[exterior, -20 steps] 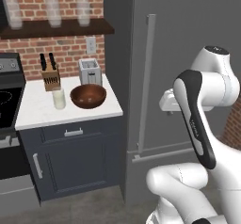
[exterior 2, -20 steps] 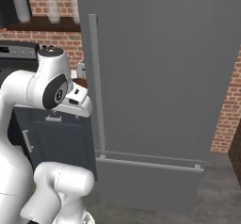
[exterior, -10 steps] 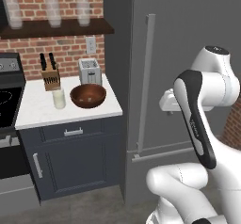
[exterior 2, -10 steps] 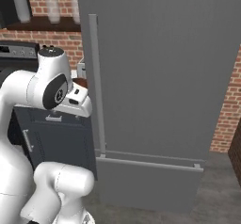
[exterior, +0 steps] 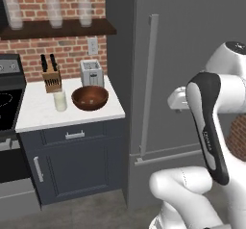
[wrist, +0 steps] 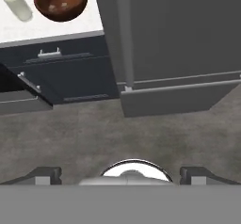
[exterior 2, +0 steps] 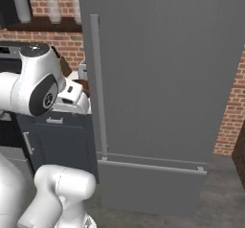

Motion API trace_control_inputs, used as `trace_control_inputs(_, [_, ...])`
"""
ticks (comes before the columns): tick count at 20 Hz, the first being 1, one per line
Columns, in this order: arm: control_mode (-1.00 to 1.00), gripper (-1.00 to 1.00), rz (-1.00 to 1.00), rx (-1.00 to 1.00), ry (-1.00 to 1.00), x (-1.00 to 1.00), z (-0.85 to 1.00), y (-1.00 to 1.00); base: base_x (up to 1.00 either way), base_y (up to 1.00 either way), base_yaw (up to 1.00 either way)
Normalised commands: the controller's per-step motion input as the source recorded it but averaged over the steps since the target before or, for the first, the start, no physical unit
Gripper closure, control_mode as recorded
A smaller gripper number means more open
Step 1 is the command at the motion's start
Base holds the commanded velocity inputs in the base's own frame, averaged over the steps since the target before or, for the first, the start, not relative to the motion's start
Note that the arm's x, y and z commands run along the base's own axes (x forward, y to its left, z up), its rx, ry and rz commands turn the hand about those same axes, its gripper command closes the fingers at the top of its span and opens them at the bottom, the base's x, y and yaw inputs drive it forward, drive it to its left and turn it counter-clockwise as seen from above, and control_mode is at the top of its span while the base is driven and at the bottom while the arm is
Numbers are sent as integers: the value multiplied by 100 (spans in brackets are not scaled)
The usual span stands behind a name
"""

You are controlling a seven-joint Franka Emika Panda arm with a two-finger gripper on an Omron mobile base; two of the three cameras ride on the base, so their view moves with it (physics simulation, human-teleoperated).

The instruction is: Grab a lemon wedge from the fridge and one ice cube from the ice bowl, and put them in the glass of lemonade.

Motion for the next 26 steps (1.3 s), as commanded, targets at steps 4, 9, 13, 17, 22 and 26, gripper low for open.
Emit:
trace_control_inputs(4, [-100,-100,0,-5,-30,-41,53,0,0,0,0])
trace_control_inputs(9, [-100,-100,-5,0,-25,-57,38,-5,0,0,0])
trace_control_inputs(13, [-100,-100,-5,0,-21,-29,24,0,0,0,0])
trace_control_inputs(17, [-100,-100,-7,-2,-22,6,15,13,0,0,0])
trace_control_inputs(22, [-100,-100,-4,-1,-12,77,1,7,0,0,0])
trace_control_inputs(26, [-100,-100,-6,0,-1,100,-5,0,0,0,0])
